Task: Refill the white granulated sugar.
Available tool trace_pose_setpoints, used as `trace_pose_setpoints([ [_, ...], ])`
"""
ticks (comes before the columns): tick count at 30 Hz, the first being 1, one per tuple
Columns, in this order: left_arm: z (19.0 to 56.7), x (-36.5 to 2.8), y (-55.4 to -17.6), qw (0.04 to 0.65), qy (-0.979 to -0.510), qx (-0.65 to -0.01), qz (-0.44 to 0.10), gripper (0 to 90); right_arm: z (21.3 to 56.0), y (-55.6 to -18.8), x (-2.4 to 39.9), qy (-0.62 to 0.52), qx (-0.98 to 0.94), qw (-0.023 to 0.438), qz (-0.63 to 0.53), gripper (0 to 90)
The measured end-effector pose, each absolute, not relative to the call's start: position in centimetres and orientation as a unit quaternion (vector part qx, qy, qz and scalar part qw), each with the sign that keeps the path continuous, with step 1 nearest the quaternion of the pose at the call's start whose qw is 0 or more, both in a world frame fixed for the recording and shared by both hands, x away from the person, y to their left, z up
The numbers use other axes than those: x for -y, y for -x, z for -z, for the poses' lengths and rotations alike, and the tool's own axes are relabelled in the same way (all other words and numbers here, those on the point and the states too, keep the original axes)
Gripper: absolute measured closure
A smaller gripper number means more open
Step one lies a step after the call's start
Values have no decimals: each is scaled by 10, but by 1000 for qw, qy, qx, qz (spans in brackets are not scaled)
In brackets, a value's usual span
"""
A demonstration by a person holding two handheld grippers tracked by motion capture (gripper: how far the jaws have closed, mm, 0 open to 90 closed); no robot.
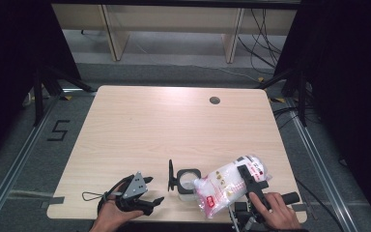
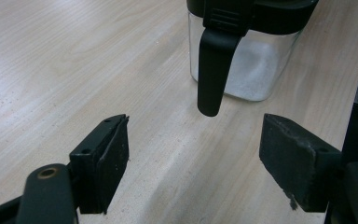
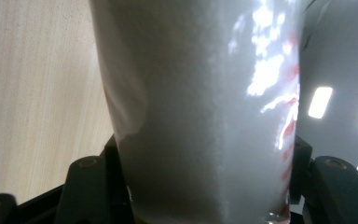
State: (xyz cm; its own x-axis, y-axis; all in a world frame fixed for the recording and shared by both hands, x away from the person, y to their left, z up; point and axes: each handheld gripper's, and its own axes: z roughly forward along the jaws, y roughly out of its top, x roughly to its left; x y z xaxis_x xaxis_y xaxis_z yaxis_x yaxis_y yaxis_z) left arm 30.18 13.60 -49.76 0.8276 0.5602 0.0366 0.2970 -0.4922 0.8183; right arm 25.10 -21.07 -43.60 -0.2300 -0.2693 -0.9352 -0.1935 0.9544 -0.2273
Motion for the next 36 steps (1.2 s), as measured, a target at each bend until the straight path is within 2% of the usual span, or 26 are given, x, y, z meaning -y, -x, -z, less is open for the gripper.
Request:
trace_pose_setpoints([
  [36,498,-136,-302,437,-850,-252,-150,237,435,-250,209,153,-778,608,31,408],
])
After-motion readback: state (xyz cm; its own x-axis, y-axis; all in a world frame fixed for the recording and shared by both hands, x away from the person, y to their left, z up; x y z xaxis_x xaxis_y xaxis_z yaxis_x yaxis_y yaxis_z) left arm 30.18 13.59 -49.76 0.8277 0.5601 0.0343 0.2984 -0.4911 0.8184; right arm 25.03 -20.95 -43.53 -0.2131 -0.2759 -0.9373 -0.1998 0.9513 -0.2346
